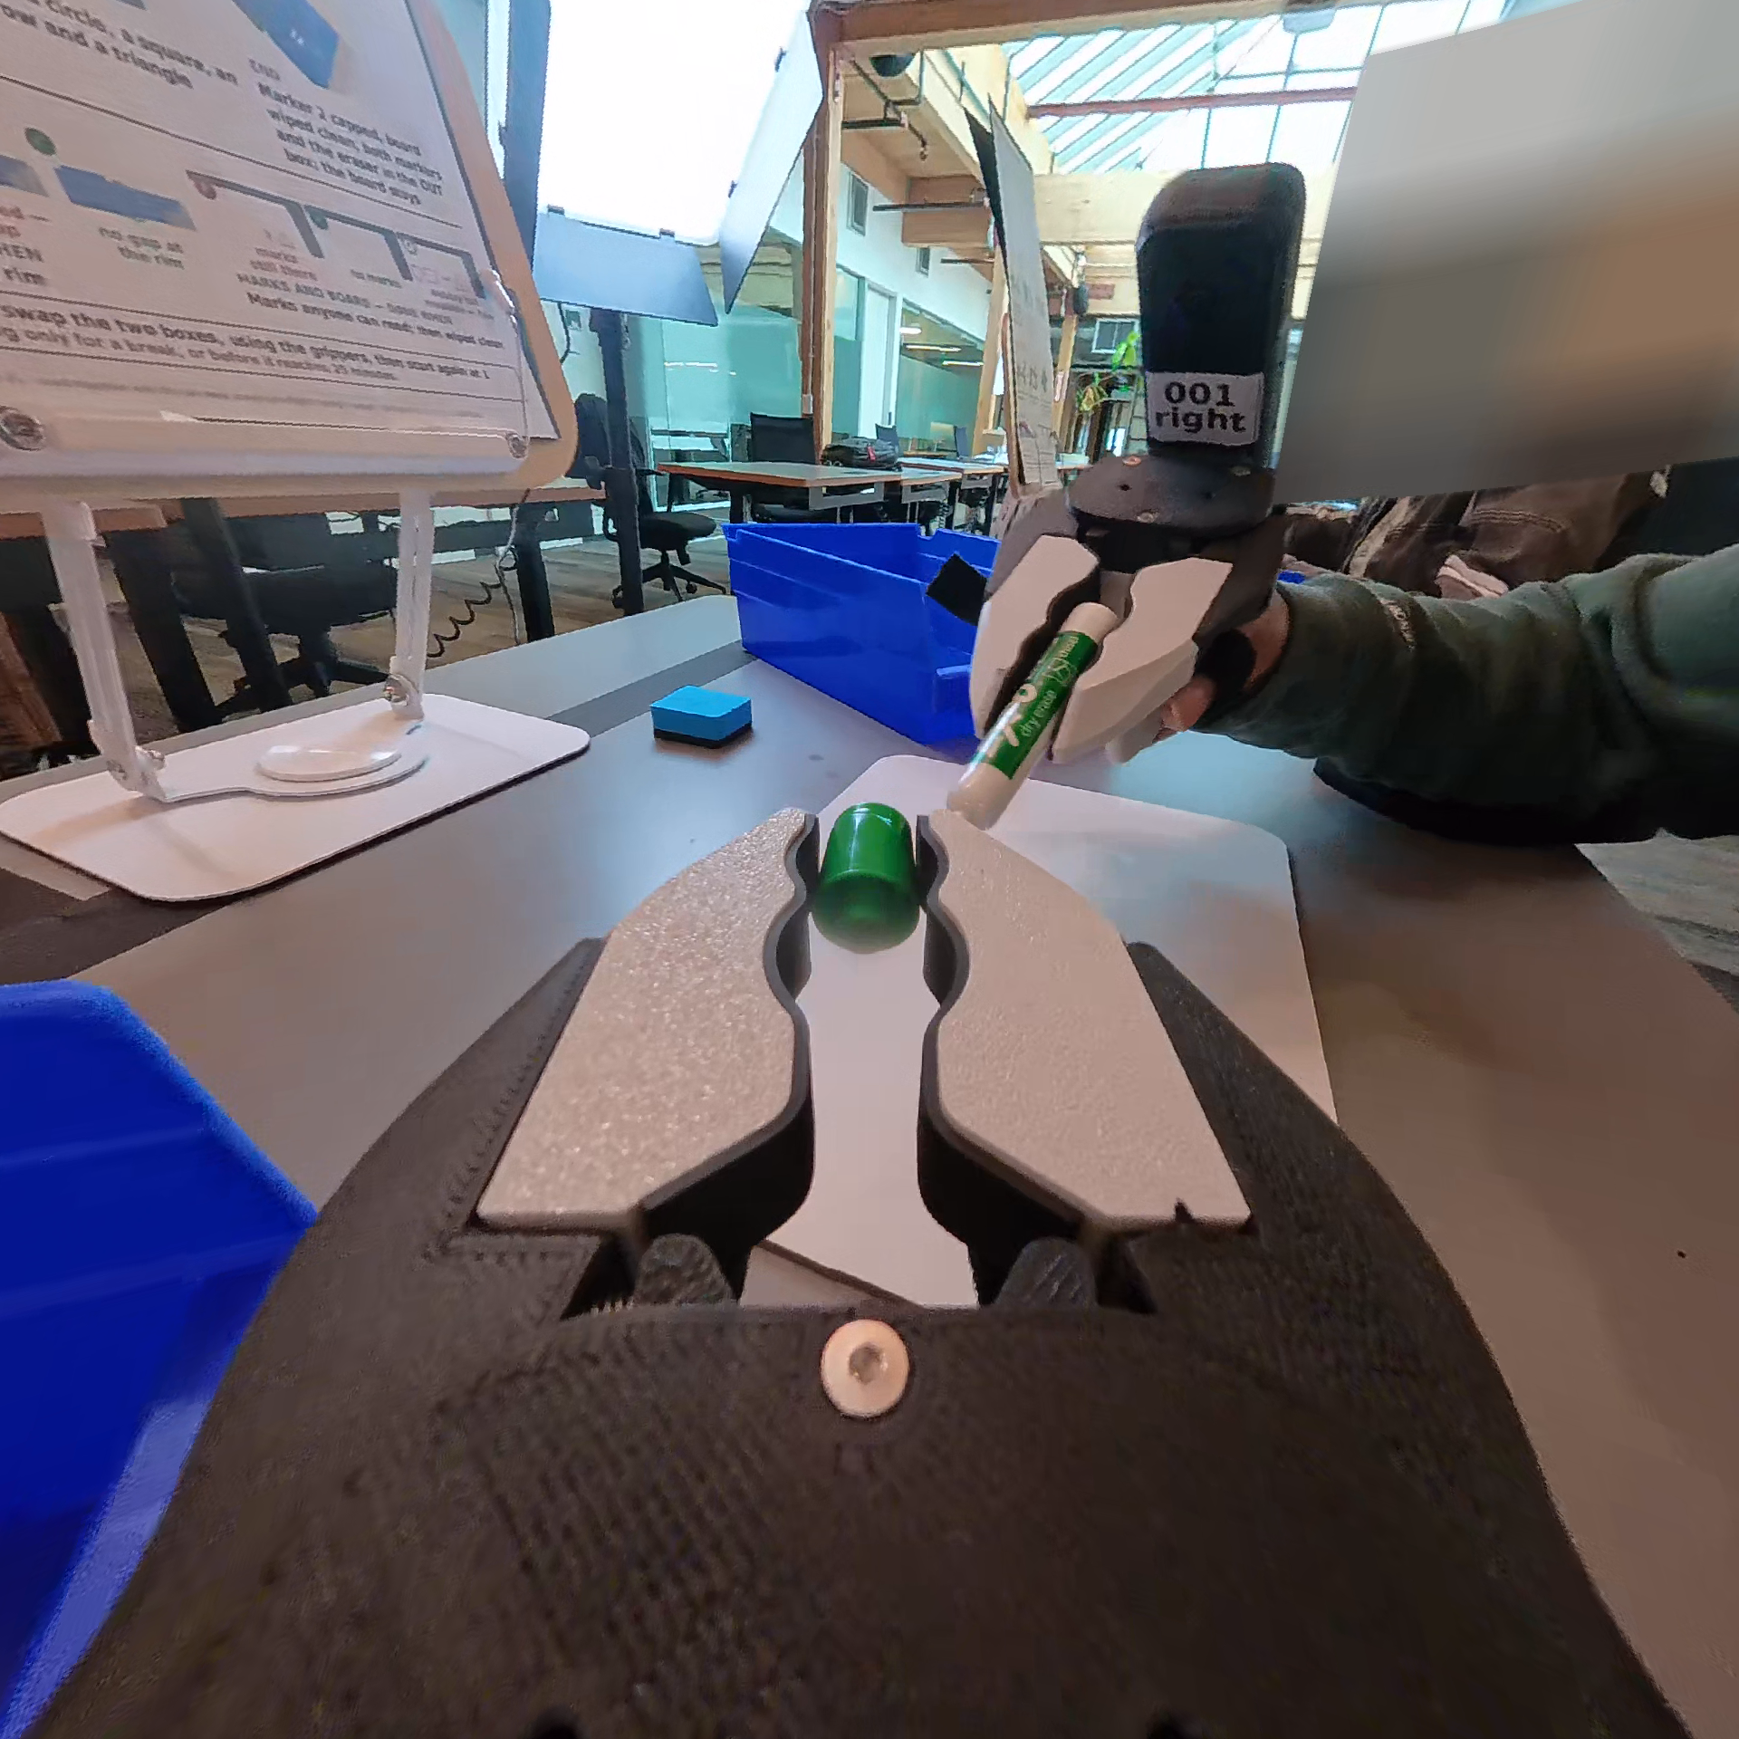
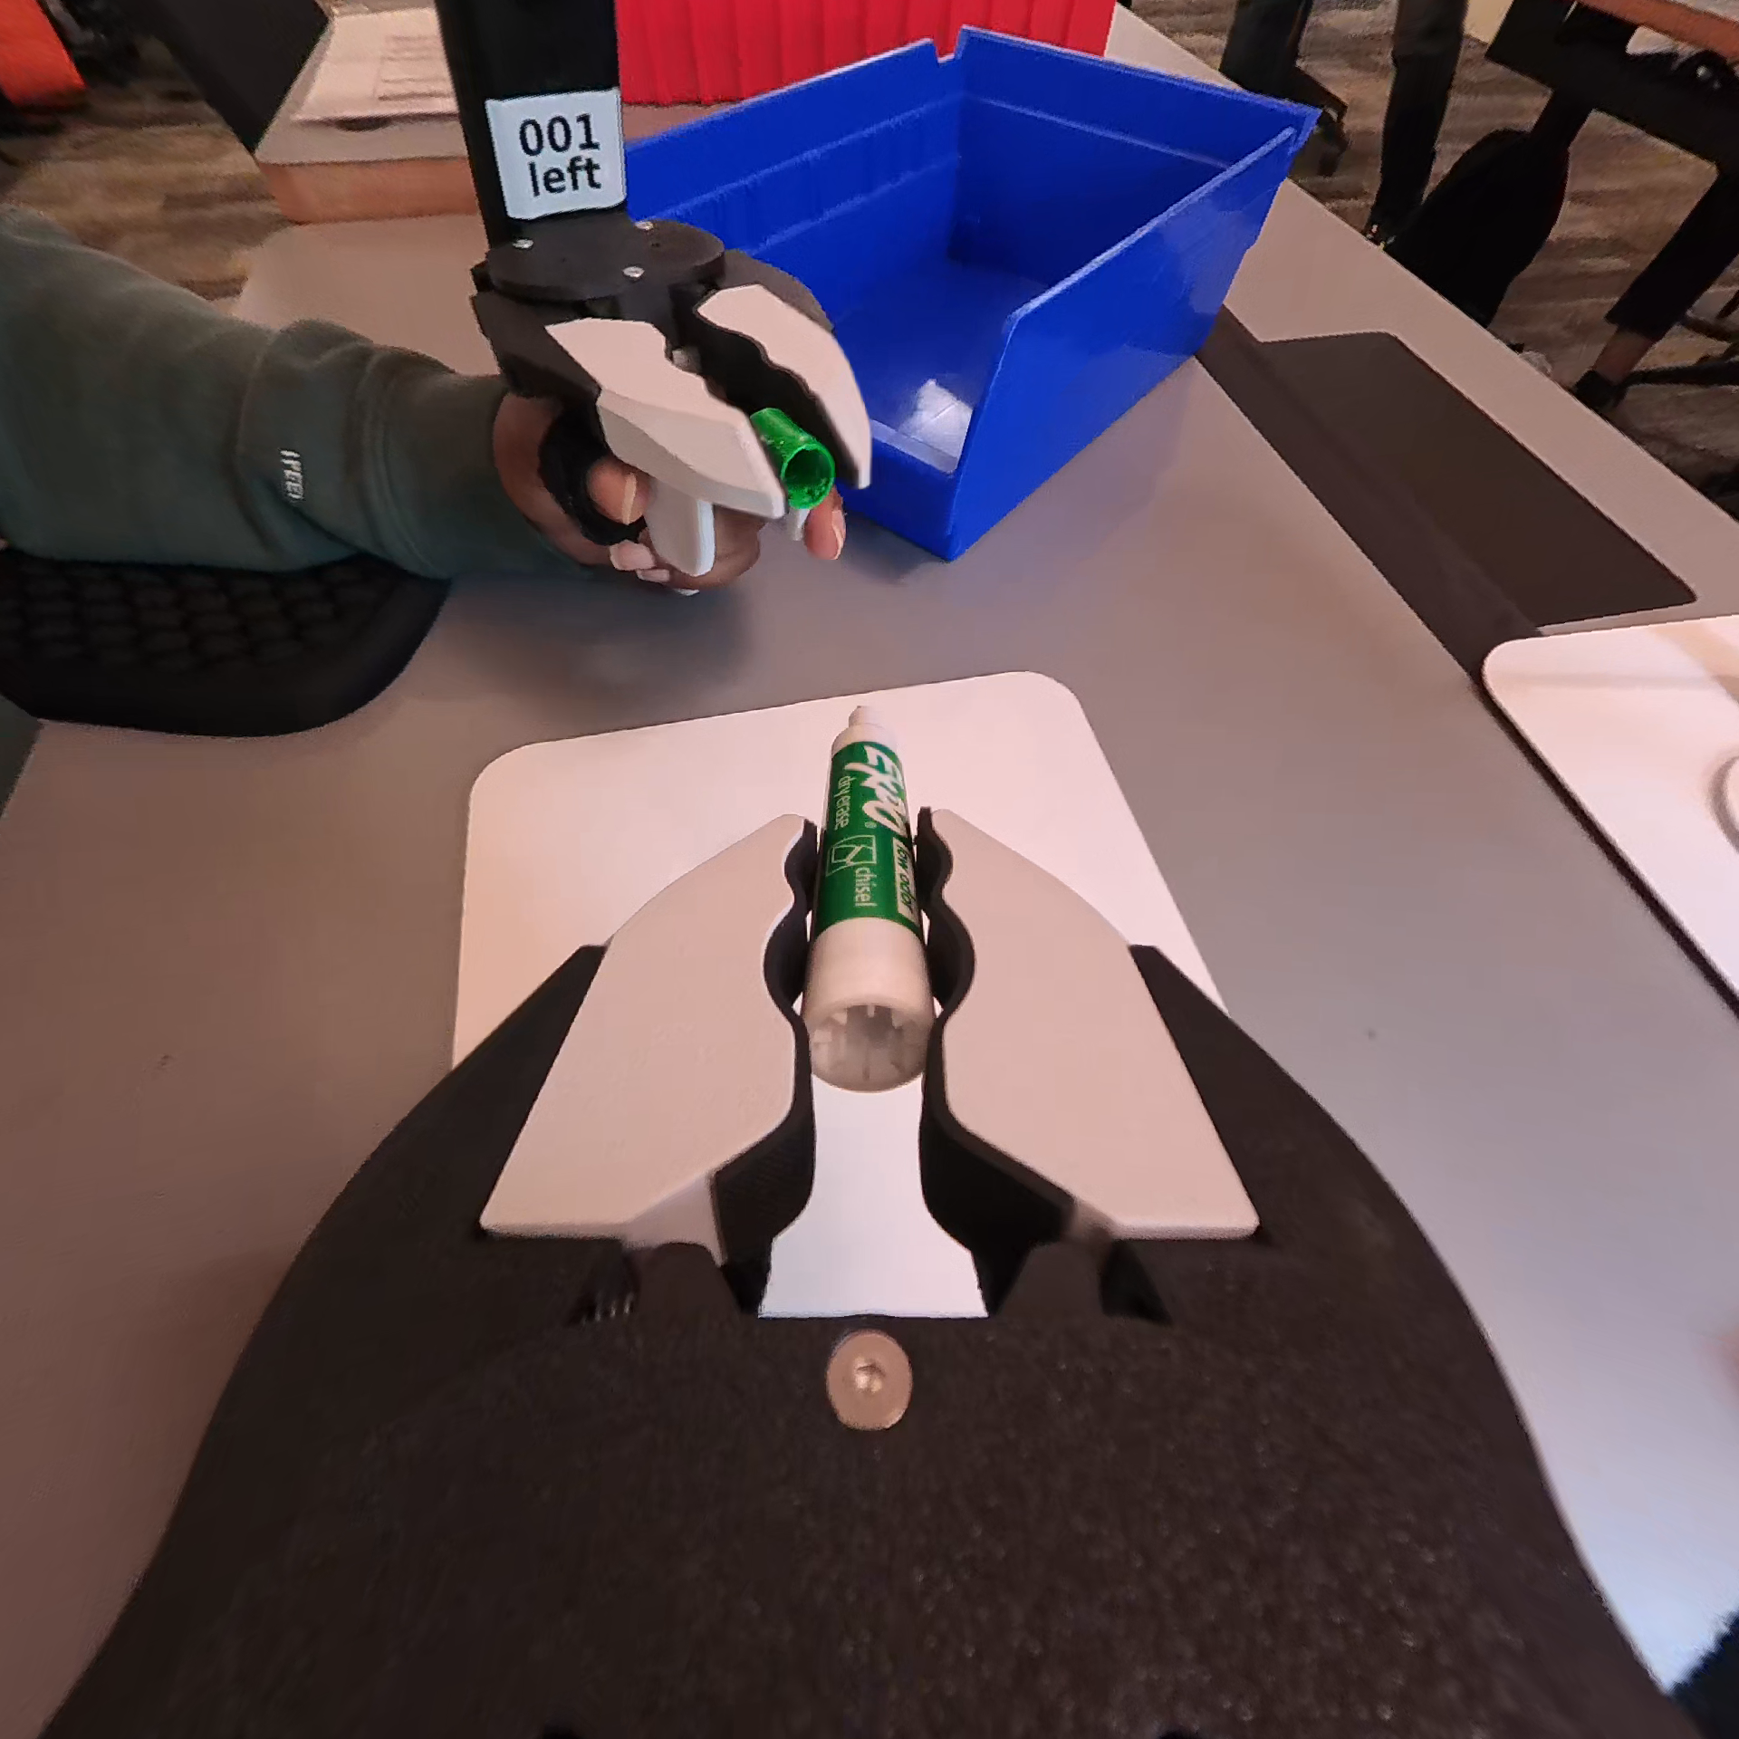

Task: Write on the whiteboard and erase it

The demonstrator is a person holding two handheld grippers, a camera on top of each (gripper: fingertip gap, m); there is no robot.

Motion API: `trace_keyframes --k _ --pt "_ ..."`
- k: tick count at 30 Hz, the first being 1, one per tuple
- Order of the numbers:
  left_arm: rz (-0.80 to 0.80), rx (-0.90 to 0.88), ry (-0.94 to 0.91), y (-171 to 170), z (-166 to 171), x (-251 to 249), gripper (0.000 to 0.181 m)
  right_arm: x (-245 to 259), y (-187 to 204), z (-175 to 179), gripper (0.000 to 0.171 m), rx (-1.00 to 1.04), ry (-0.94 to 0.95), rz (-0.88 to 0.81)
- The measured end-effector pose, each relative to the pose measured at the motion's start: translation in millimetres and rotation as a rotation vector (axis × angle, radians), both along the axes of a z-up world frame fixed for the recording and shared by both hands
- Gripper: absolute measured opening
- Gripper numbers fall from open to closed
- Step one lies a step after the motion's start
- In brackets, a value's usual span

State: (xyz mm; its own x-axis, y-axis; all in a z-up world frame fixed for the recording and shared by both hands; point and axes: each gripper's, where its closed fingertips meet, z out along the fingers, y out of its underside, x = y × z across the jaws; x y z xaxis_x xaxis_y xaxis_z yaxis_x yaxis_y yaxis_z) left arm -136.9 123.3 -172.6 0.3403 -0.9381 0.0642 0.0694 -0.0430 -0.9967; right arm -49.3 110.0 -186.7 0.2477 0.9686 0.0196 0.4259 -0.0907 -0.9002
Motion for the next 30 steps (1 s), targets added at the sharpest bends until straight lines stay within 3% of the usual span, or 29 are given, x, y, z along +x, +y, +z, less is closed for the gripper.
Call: trace_keyframes --k 13,17,21,30 --pt "0.037 -0.002 -0.093 15 20 -9 0.019 2 7 0 0.02 0.027 -0.089 -0.104" --pt "0.069 0.018 -0.001 12 -1 -16 0.019 -10 17 -8 0.02 -0.016 -0.143 -0.13" --pt "0.088 0.077 -0.021 1 13 -17 0.02 -16 17 -17 0.02 -0.025 -0.196 -0.117" --pt "0.037 0.048 0.064 9 -9 -16 0.02 -5 22 -37 0.02 -0.062 -0.243 -0.123"
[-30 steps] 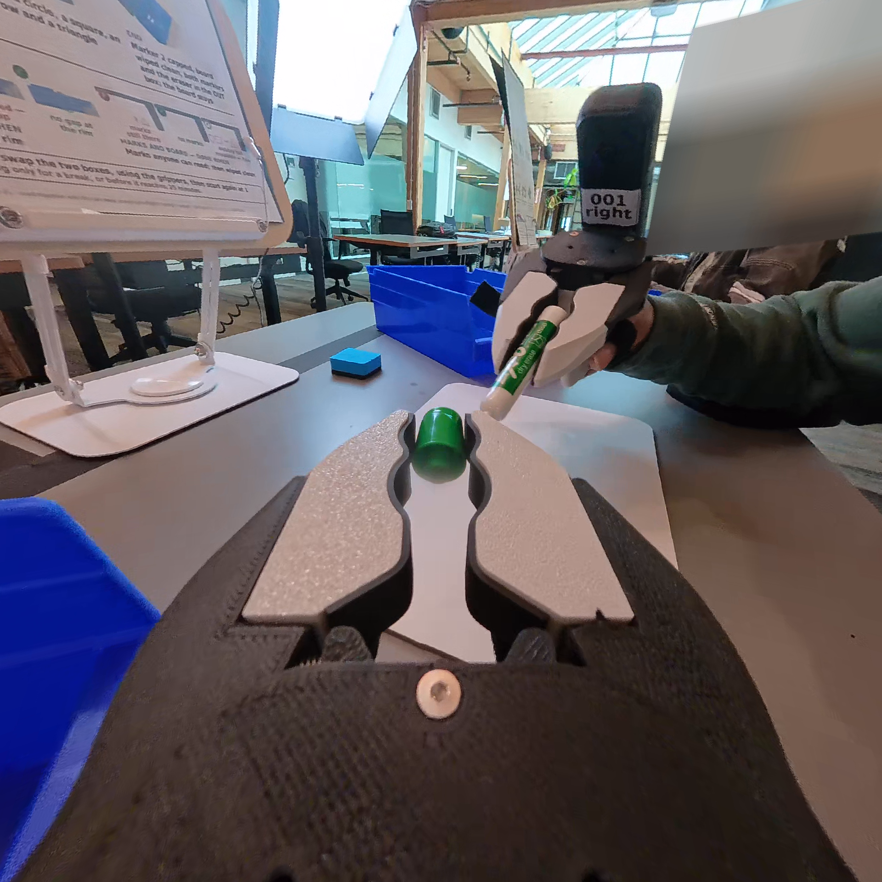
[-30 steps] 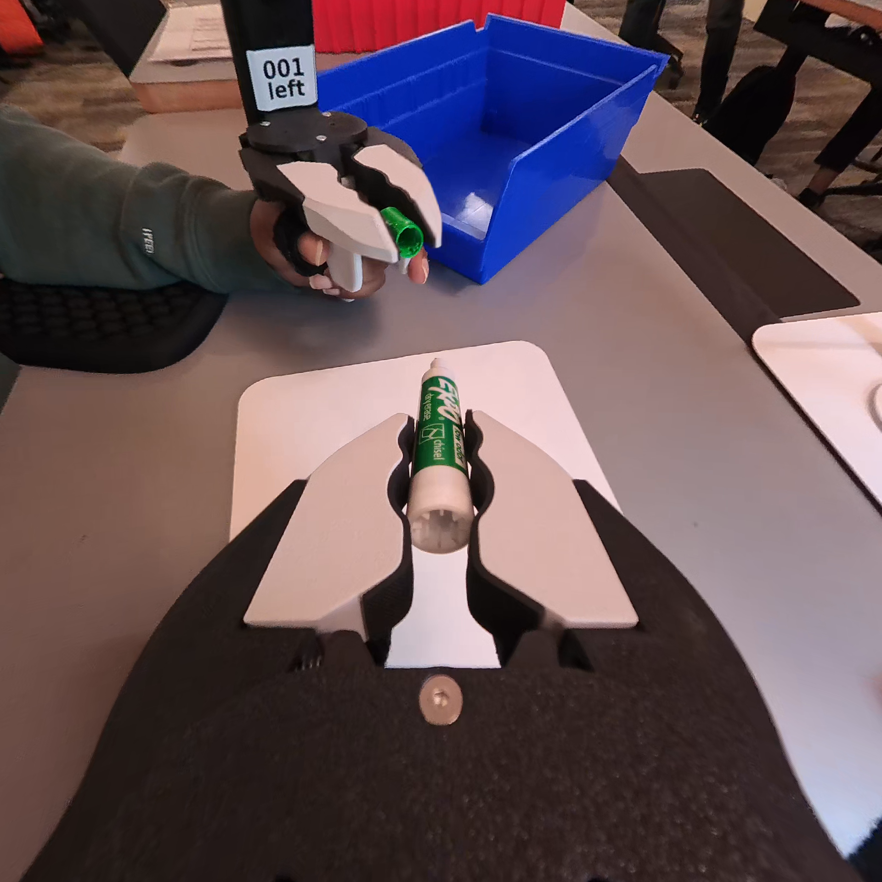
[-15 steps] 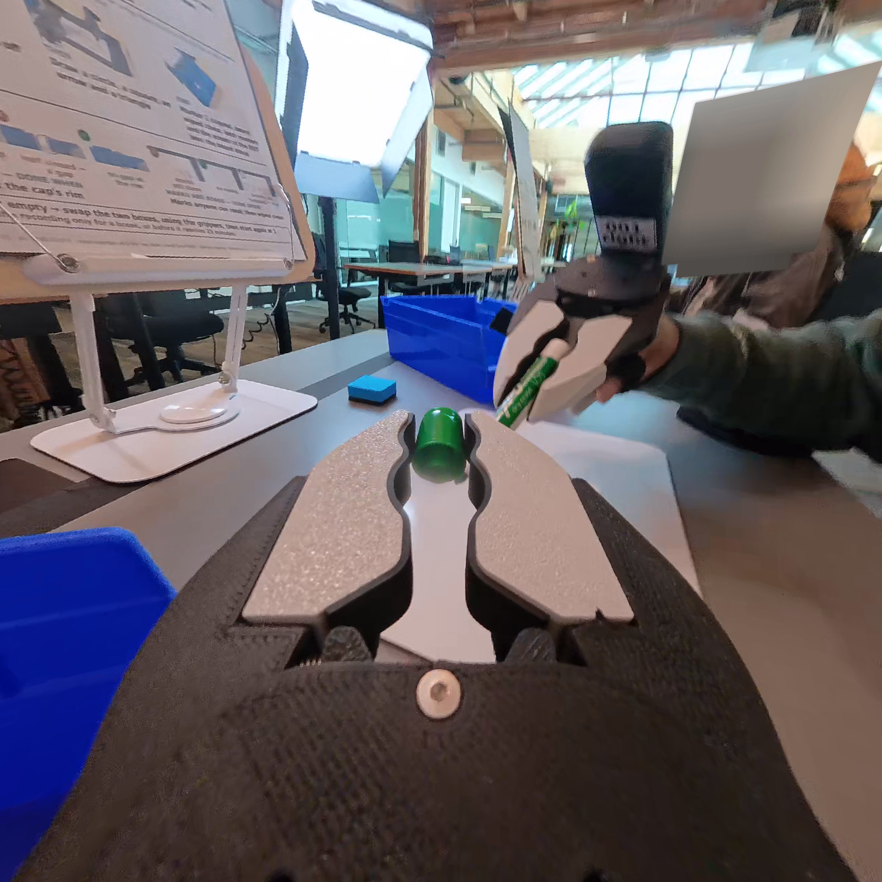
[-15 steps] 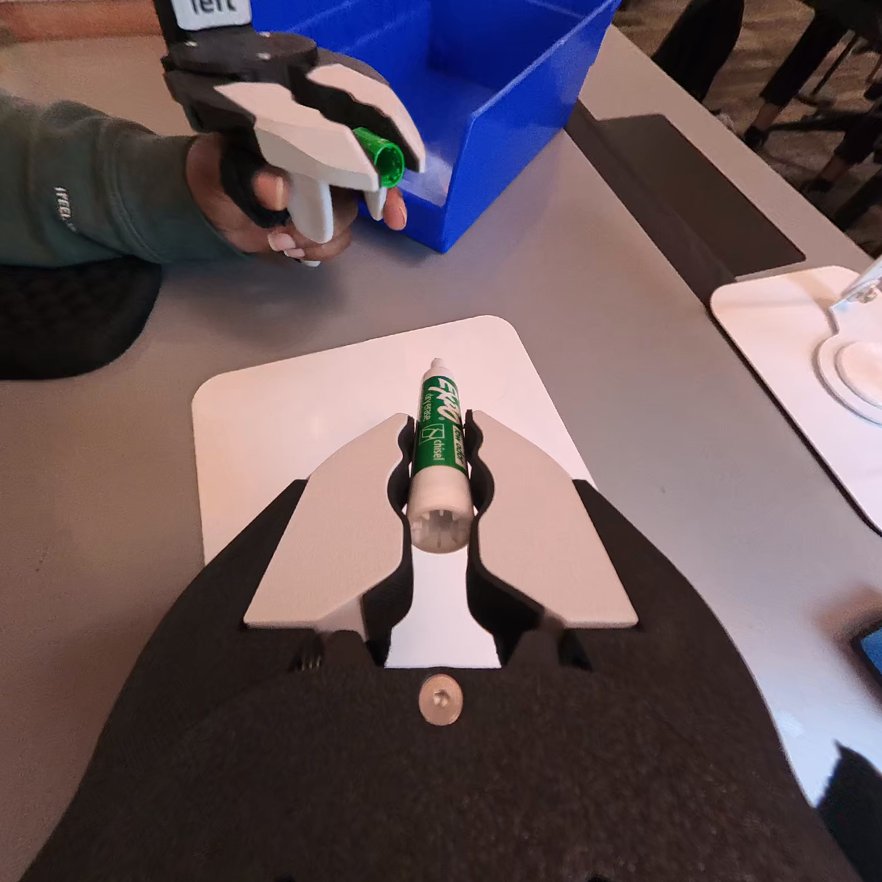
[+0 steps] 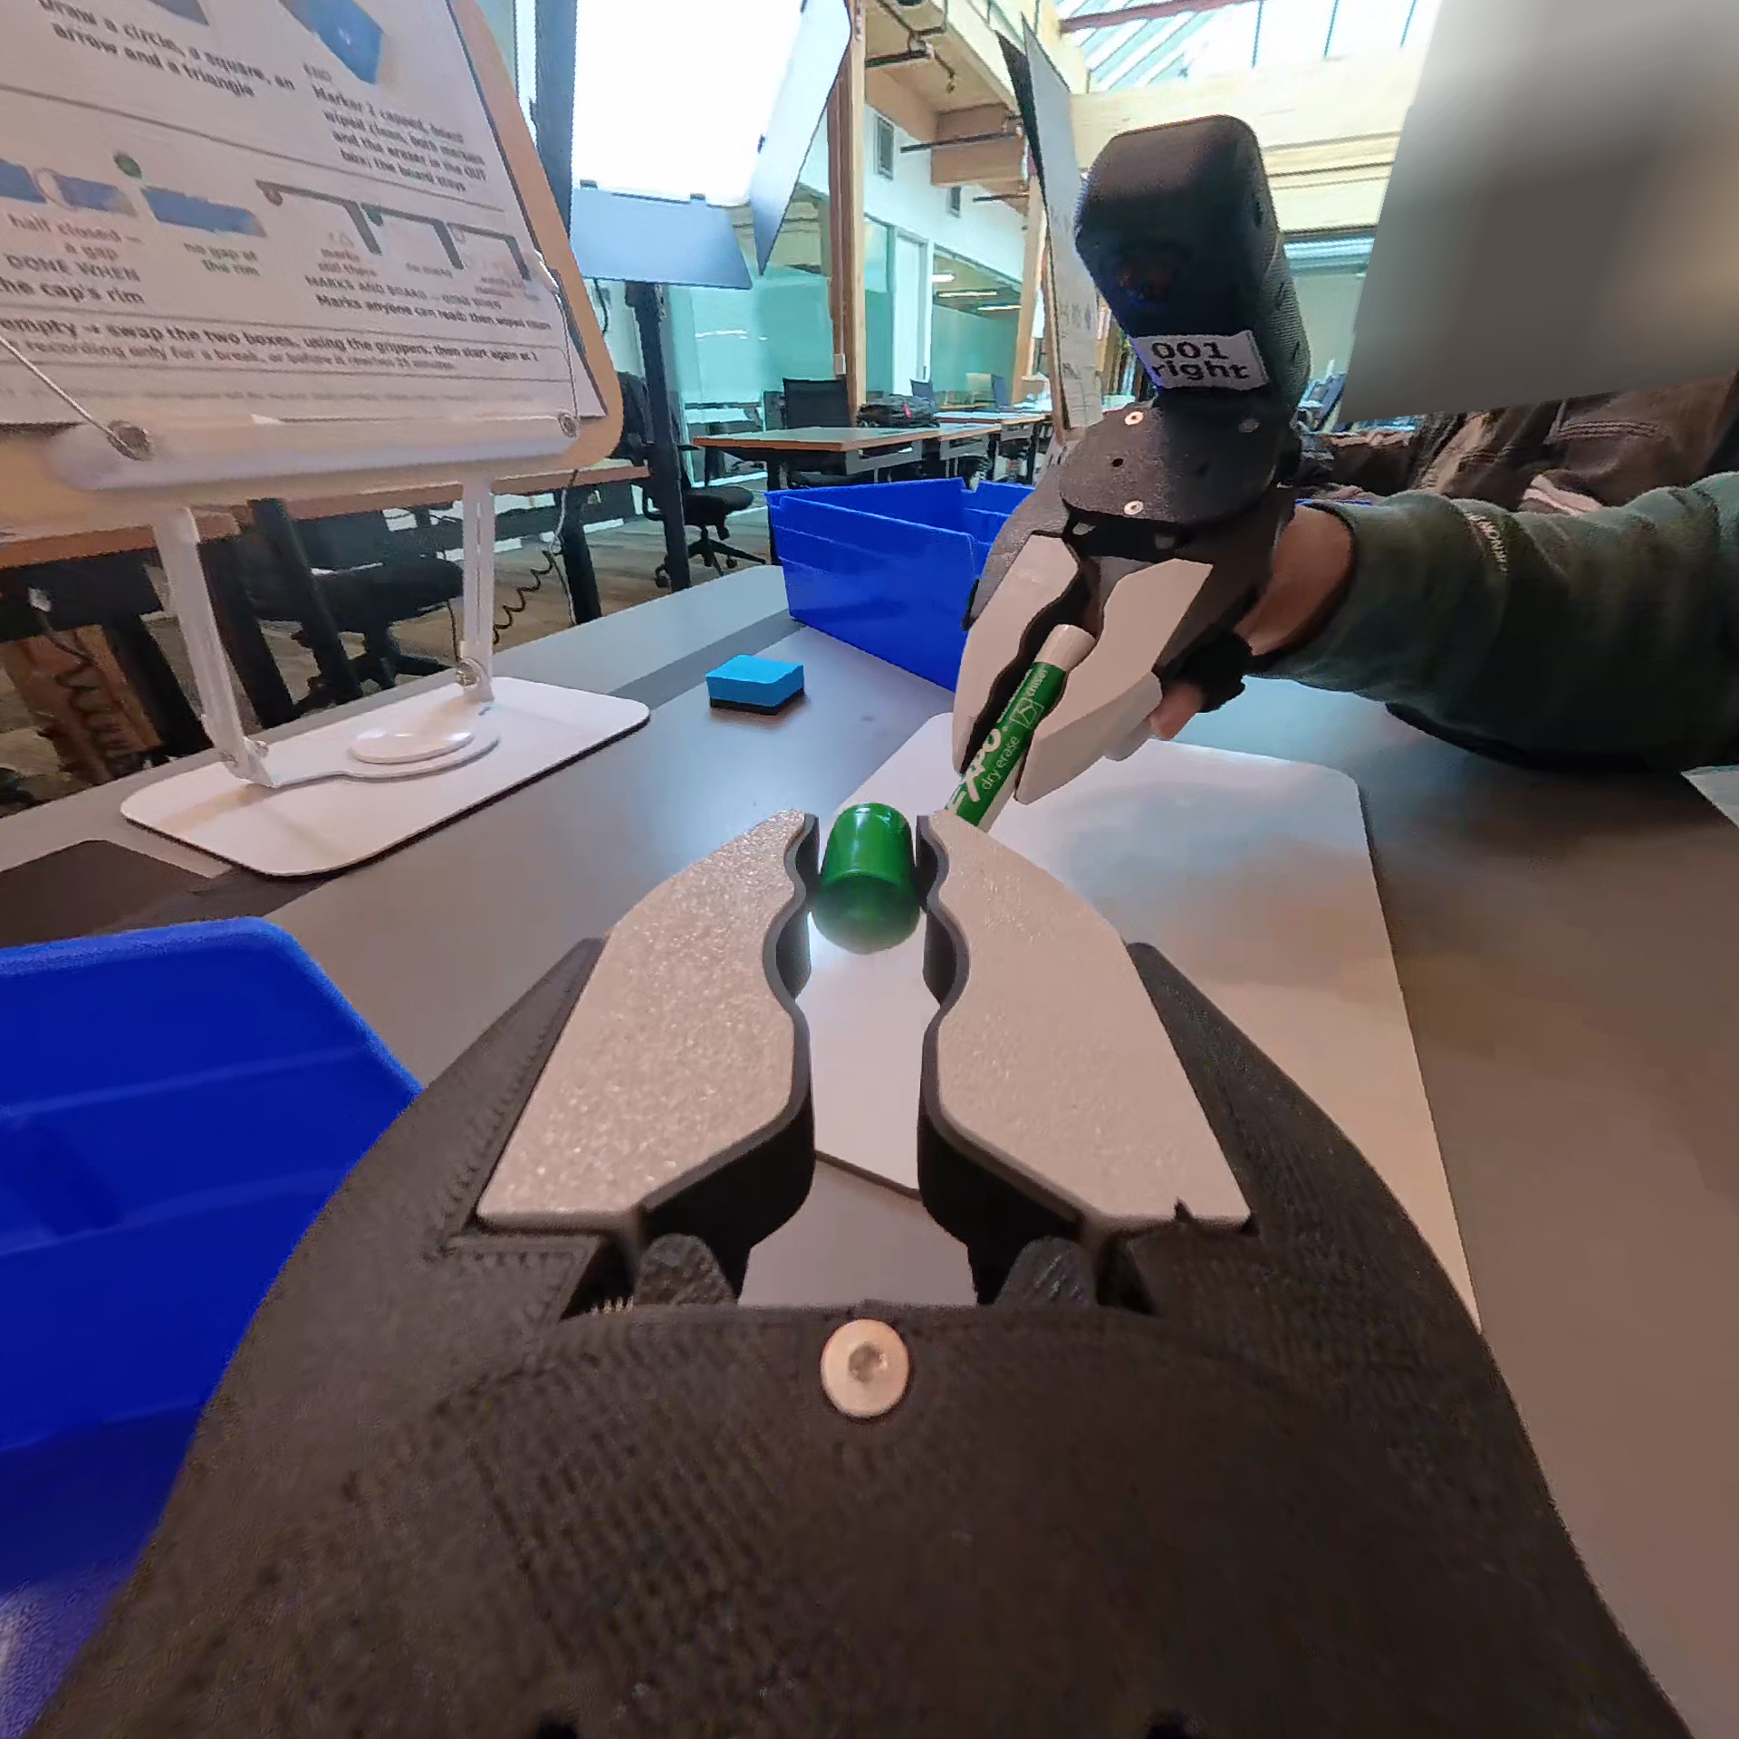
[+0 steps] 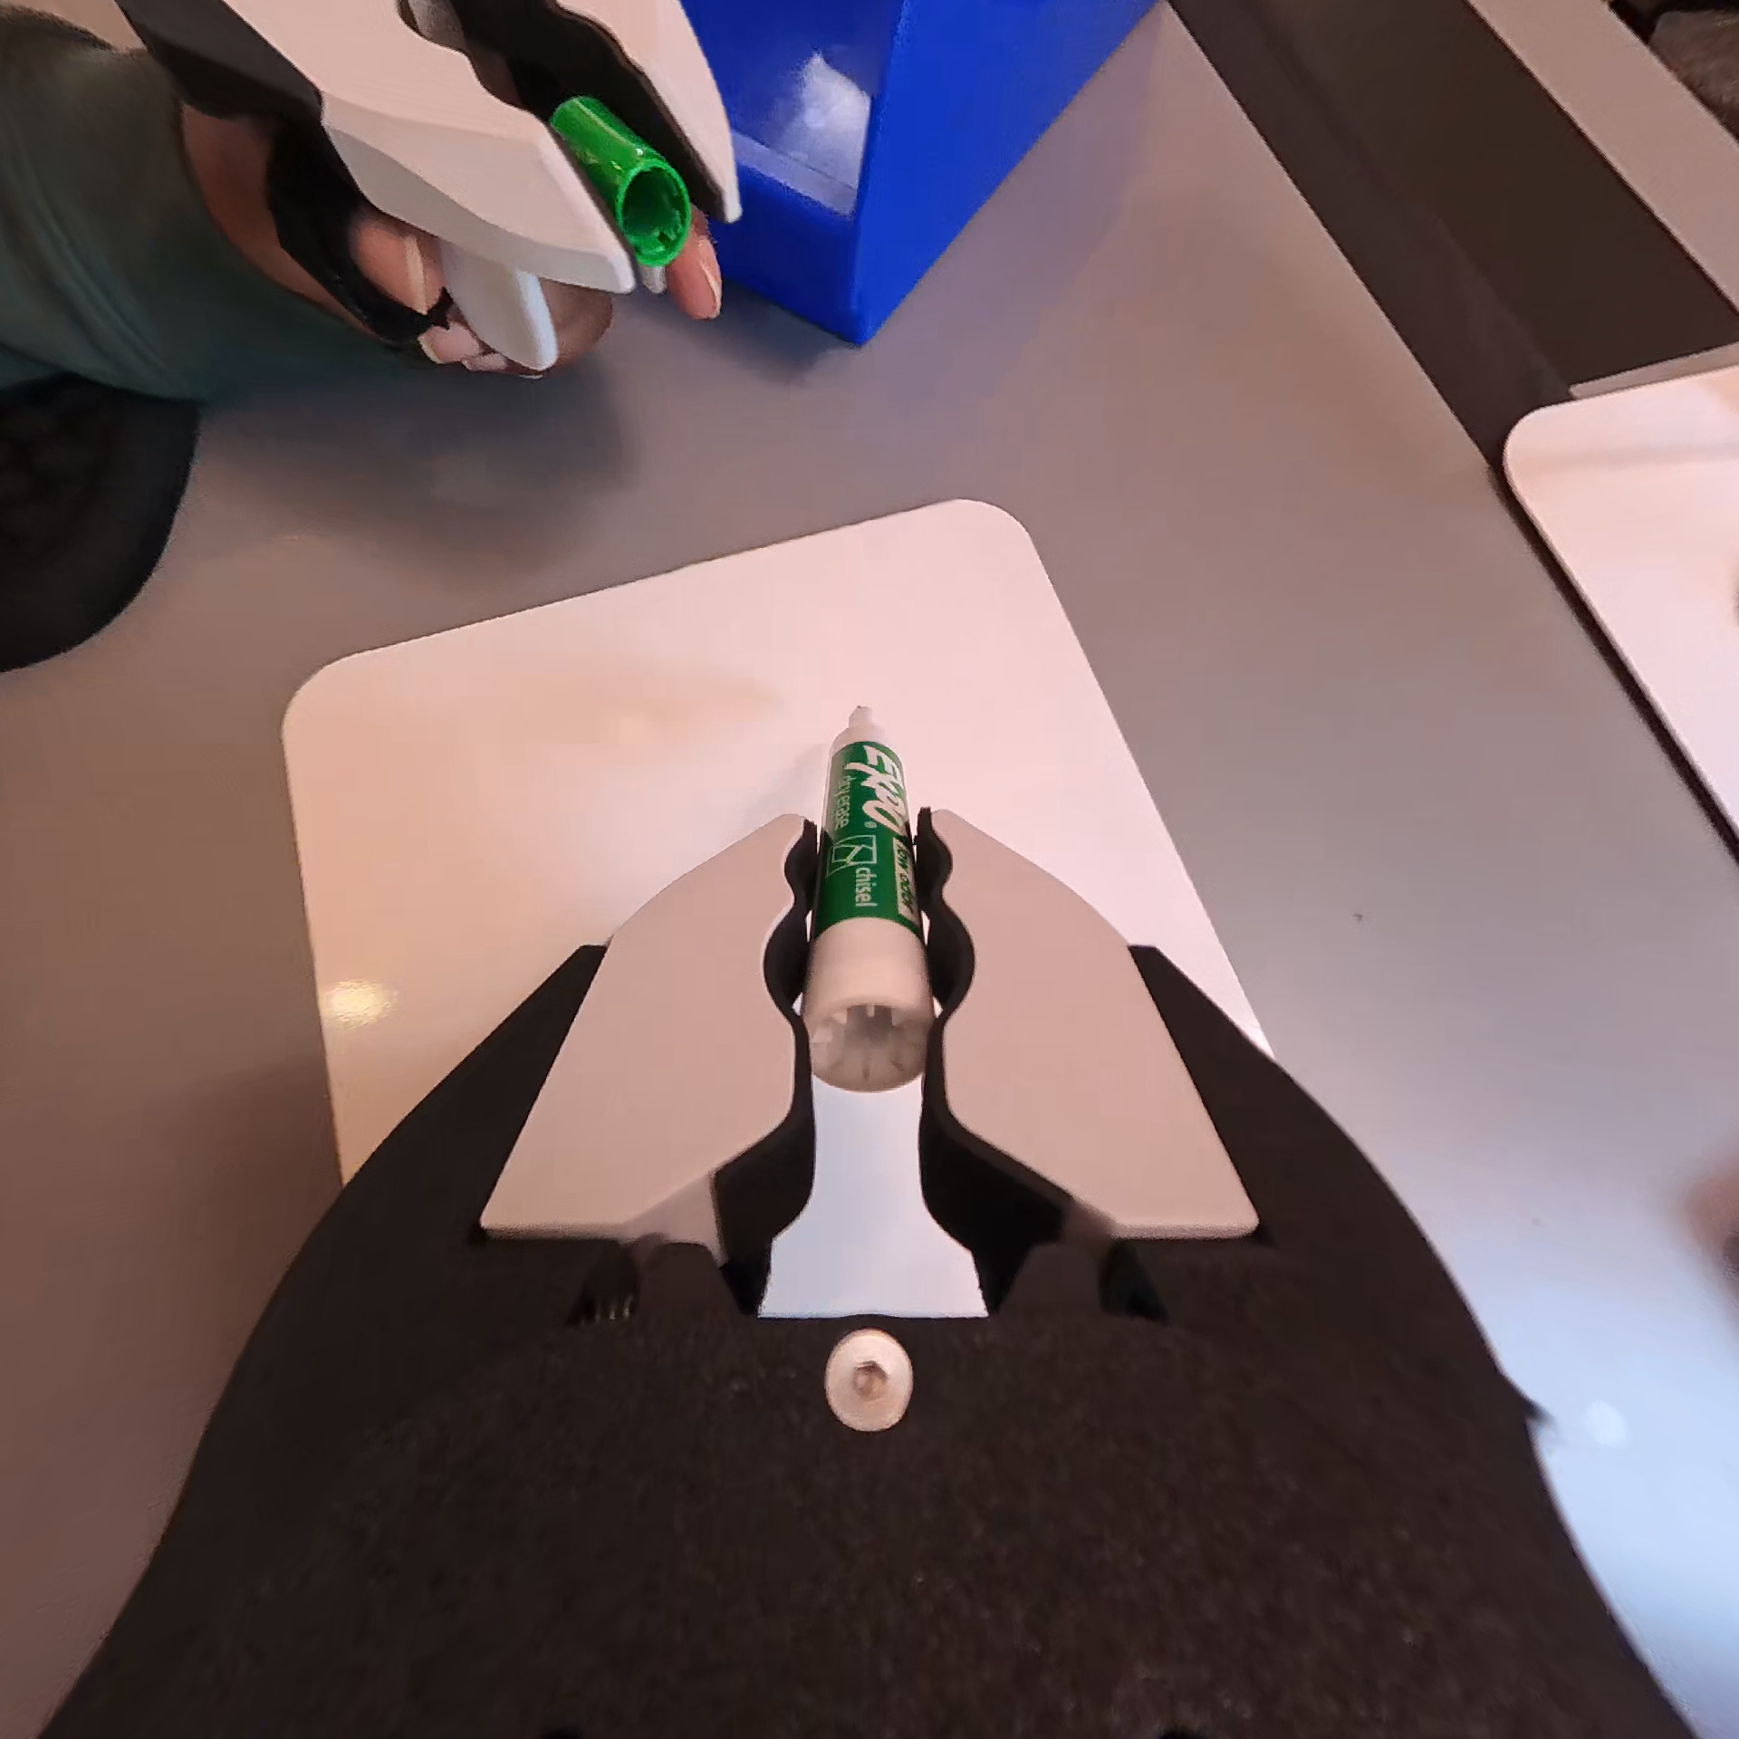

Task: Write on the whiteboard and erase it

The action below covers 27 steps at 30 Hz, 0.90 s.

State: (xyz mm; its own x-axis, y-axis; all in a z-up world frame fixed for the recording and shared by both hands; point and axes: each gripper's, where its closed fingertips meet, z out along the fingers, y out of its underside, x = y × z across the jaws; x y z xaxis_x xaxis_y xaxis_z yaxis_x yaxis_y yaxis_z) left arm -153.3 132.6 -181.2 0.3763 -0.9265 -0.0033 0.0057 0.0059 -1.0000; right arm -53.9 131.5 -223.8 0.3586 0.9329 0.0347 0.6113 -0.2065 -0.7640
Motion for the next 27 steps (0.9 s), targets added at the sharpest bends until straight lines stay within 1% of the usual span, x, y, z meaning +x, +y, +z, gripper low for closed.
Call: trace_keyframes --k 4,11,22,27 --pt "-0.027 -0.026 -0.013 -1 -3 3 0.019 -2 7 -5 0.02 -0.043 -0.015 -0.023" --pt "-0.075 -0.019 -0.018 -7 -2 5 0.019 -9 11 -2 0.02 -0.078 -0.023 -0.05" --pt "-0.042 0.076 0.017 -16 7 2 0.019 -12 13 -7 0.02 -0.111 -0.082 -0.066" --pt "-0.041 0.092 0.021 -19 9 2 0.019 -10 17 -9 0.02 -0.12 -0.099 -0.081"
